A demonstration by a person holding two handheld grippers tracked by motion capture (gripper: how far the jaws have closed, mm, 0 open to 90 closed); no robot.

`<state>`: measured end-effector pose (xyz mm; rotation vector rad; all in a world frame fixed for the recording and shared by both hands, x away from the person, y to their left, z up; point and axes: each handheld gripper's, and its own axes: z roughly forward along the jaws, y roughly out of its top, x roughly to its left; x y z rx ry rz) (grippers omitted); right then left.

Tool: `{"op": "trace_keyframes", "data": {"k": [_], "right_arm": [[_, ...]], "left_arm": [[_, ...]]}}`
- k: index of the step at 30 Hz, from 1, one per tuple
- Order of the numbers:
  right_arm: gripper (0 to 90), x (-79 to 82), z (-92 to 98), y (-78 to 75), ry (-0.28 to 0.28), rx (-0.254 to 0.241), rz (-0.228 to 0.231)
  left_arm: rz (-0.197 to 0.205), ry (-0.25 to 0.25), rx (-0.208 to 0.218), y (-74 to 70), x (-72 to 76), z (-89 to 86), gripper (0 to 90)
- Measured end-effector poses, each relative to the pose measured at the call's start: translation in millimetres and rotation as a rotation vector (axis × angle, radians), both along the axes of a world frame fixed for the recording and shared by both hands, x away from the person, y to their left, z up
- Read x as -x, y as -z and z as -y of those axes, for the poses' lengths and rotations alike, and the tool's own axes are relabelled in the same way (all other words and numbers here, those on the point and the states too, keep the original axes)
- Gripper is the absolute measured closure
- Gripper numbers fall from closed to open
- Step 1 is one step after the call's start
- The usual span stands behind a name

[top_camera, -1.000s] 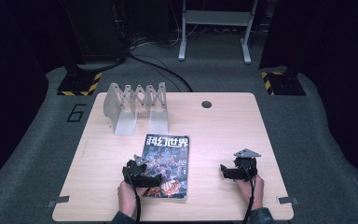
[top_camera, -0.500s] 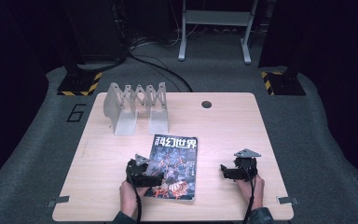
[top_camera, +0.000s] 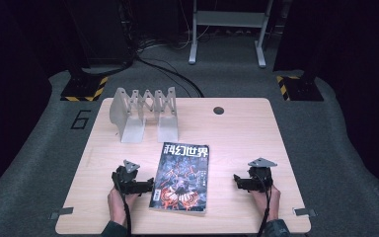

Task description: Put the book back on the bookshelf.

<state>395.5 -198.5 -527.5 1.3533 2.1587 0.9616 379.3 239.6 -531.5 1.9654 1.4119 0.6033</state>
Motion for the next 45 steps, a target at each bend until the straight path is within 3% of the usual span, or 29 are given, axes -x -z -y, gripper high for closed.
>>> {"op": "trace_keyframes", "data": {"k": [5, 8, 10, 14, 18, 24, 27, 31, 34, 37, 45], "right_arm": [[14.4, -0.7, 7.5, -1.5, 0.005, -0.094, -0.018], [15.5, -2.0, 7.0, -4.2, 0.011, -0.169, -0.052], [16.5, -2.4, 1.0, -6.7, -0.002, -0.171, -0.056], [17.7, -4.5, -17.7, -13.2, -0.060, -0.124, -0.076], [20.0, -7.8, -35.3, -21.0, -0.111, -0.111, -0.104], [25.4, -16.2, -59.5, -31.5, -0.173, -0.097, -0.127], [27.1, -24.9, -71.3, -32.1, -0.215, -0.067, -0.146], [29.9, -35.5, -85.7, -30.5, -0.223, -0.029, -0.217], [31.0, -42.8, -93.4, -29.0, -0.228, 0.002, -0.244], [31.3, -48.5, -97.8, -27.9, -0.230, -0.007, -0.287], [33.3, -57.9, -108.8, -29.0, -0.241, 0.016, -0.336]], "left_arm": [[0.008, -0.008, 0.005, 0.1, 2.4, 4.8, 1.6], [0.016, 0.018, 0.007, 0.1, 4.1, 8.6, 3.8], [0.014, 0.022, 0.006, -0.1, 4.2, 10.1, 3.8], [0.010, 0.074, 0.001, -0.5, 4.0, 17.5, 3.8], [0.007, 0.119, -0.008, -0.9, 2.3, 19.4, 3.8], [0.018, 0.115, 0.003, 0.0, 1.4, 21.1, 3.7], [0.019, 0.117, 0.003, 0.0, 1.4, 21.2, 3.8], [0.018, 0.119, 0.004, 0.1, 1.3, 21.2, 3.8], [0.018, 0.122, 0.003, 0.0, 1.2, 21.2, 3.8], [0.018, 0.123, 0.004, 0.1, 1.1, 21.2, 3.8], [0.018, 0.132, 0.005, 0.1, 0.8, 21.0, 3.9]]}}
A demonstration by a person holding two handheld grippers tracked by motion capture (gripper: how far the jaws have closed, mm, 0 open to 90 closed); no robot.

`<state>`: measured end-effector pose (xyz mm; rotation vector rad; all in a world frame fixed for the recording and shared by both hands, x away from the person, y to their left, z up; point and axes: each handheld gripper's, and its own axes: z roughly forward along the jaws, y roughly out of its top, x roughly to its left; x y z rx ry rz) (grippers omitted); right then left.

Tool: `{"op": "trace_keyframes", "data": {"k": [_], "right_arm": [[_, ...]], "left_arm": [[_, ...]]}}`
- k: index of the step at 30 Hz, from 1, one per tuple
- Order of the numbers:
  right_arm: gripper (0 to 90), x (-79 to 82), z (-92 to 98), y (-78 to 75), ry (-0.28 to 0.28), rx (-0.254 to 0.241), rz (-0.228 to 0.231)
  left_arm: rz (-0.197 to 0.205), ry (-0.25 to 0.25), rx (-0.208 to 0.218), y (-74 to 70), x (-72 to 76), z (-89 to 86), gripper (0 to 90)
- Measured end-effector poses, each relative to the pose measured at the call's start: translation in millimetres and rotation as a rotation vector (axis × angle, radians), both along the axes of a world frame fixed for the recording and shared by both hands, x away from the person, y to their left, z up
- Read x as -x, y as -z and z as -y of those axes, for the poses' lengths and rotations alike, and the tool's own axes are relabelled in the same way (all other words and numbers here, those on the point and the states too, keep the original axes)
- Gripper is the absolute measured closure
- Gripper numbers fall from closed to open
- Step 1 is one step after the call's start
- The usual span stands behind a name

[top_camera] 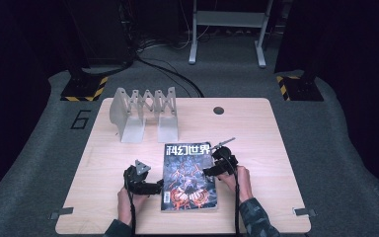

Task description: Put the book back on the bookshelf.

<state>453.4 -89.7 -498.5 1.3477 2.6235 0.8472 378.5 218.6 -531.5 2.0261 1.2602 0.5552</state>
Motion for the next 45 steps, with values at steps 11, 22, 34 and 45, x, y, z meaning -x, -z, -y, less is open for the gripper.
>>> {"op": "trace_keyframes", "data": {"k": [11, 22, 34, 45], "right_arm": [[39.6, -6.1, -4.1, -2.3, 0.000, 0.033, -0.021], [49.3, -6.8, 2.1, -1.8, 0.023, -0.010, -0.028], [54.2, -7.8, 21.8, 0.3, 0.024, -0.233, -0.059], [53.9, -10.0, 24.6, -1.3, 0.030, -0.350, -0.040]], "left_arm": [[-0.004, 0.013, 0.004, -0.3, -0.1, -0.7, 4.5], [-0.004, 0.015, 0.004, -0.4, -0.1, -0.9, 4.6], [-0.004, 0.015, 0.004, -0.4, -0.1, -0.9, 4.6], [-0.004, 0.015, 0.004, -0.4, -0.1, -0.9, 4.6]]}}
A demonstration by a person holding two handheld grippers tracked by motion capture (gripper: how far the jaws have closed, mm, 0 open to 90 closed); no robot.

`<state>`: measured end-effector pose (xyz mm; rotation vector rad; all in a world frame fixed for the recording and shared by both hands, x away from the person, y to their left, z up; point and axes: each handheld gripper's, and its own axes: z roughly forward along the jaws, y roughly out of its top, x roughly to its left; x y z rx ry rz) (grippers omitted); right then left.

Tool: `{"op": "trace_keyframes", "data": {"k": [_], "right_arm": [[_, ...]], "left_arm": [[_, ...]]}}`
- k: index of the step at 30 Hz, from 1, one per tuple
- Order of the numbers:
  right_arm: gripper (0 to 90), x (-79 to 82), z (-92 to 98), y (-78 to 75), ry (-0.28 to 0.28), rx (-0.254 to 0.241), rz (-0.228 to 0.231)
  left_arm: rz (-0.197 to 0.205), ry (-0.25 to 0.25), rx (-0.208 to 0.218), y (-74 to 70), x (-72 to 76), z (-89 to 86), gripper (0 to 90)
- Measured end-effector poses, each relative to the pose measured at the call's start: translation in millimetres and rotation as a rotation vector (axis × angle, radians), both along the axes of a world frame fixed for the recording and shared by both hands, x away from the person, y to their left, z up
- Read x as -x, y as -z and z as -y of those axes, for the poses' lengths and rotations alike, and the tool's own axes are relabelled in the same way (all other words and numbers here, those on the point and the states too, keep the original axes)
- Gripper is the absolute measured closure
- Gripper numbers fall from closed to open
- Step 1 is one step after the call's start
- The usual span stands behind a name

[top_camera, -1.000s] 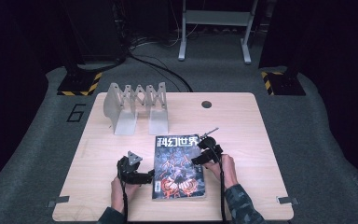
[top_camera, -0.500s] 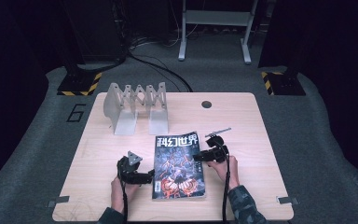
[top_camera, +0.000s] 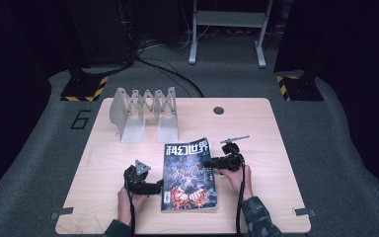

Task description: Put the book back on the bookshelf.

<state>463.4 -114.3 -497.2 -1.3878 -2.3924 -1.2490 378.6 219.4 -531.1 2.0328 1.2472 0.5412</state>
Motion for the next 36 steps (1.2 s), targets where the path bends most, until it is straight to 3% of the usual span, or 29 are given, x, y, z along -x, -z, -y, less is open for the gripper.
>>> {"op": "trace_keyframes", "data": {"k": [13, 15, 20, 23, 26, 30, 36], "right_arm": [[50.8, -23.4, -17.7, 9.6, 0.009, 0.018, 0.005], [50.9, -25.9, -21.2, 7.4, -0.002, 0.029, 0.044], [48.5, -32.7, -31.6, 0.7, -0.018, 0.020, 0.045], [49.4, -33.8, -38.4, -1.7, -0.023, 0.045, 0.087], [50.2, -36.5, -41.3, 0.0, -0.021, 0.054, 0.066], [52.0, -41.3, -38.1, 2.8, -0.014, 0.025, 0.043], [56.1, -44.9, -37.5, -0.2, 0.002, 0.040, 0.056]], "left_arm": [[0.000, 0.001, 0.000, 0.0, -0.1, -0.1, 4.6], [0.000, 0.000, 0.000, 0.0, 0.0, 0.0, 4.6], [0.000, 0.000, 0.000, 0.0, -0.1, 0.0, 4.6], [0.000, 0.000, 0.001, 0.0, 0.0, 0.0, 4.6], [-0.001, 0.000, 0.002, 0.0, 0.0, 0.0, 4.6], [-0.002, 0.001, 0.003, -0.2, -0.7, -0.3, 4.6], [-0.002, -0.001, 0.000, -0.2, -0.9, -0.1, 4.6]]}}
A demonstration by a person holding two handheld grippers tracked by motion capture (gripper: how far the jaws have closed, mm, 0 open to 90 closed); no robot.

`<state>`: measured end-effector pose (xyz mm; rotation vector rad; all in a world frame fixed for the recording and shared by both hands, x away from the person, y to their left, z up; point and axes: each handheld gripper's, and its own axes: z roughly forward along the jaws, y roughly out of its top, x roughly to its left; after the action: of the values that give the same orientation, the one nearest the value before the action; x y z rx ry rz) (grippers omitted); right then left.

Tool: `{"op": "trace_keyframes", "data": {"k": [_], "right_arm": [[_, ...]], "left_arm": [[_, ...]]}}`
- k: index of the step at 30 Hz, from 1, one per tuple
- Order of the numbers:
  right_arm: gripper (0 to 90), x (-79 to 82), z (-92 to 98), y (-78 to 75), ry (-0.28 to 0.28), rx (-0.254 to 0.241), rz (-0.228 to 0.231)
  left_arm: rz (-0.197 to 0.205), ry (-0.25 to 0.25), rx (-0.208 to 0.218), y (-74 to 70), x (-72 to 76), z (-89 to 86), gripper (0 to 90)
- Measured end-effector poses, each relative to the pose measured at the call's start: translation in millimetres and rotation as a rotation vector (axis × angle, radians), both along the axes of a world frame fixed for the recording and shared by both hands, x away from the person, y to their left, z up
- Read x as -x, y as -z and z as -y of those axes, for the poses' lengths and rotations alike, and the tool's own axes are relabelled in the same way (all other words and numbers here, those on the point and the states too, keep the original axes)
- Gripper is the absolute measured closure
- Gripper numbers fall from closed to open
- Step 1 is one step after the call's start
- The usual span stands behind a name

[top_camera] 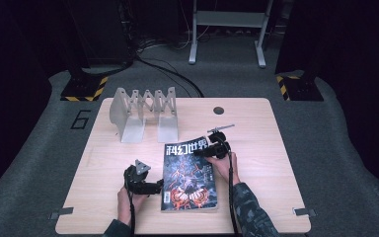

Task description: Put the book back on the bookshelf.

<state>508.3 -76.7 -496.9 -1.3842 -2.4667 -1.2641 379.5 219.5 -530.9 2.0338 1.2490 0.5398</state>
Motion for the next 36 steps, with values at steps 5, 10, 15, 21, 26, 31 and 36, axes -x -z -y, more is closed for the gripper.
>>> {"op": "trace_keyframes", "data": {"k": [5, 10, 15, 21, 26, 31, 36], "right_arm": [[65.5, -0.6, -2.4, -1.2, -0.013, 0.042, 0.028], [81.2, 0.1, 1.9, -3.0, -0.008, 0.029, 0.041], [87.7, 6.7, -1.4, -11.4, -0.030, 0.017, 0.079], [88.1, 16.2, -5.0, -24.0, -0.052, -0.001, 0.132], [88.2, 23.9, -10.0, -32.7, -0.073, 0.000, 0.179], [88.2, 30.3, -14.7, -40.6, -0.096, 0.000, 0.237], [88.2, 38.2, -17.8, -48.8, -0.105, 0.000, 0.274]], "left_arm": [[0.000, 0.001, -0.001, 0.0, 0.0, 0.0, 4.6], [0.001, 0.001, -0.001, 0.1, 0.0, 0.0, 4.6], [0.001, 0.000, -0.001, 0.1, 0.1, 0.1, 4.6], [0.001, 0.000, -0.002, 0.1, 0.1, 0.1, 4.7], [0.000, 0.001, -0.002, 0.0, 0.0, 0.1, 4.7], [-0.002, 0.008, -0.009, -0.4, -0.7, -0.9, 4.7], [-0.014, 0.027, -0.031, -2.3, -3.5, -2.5, 4.9]]}}
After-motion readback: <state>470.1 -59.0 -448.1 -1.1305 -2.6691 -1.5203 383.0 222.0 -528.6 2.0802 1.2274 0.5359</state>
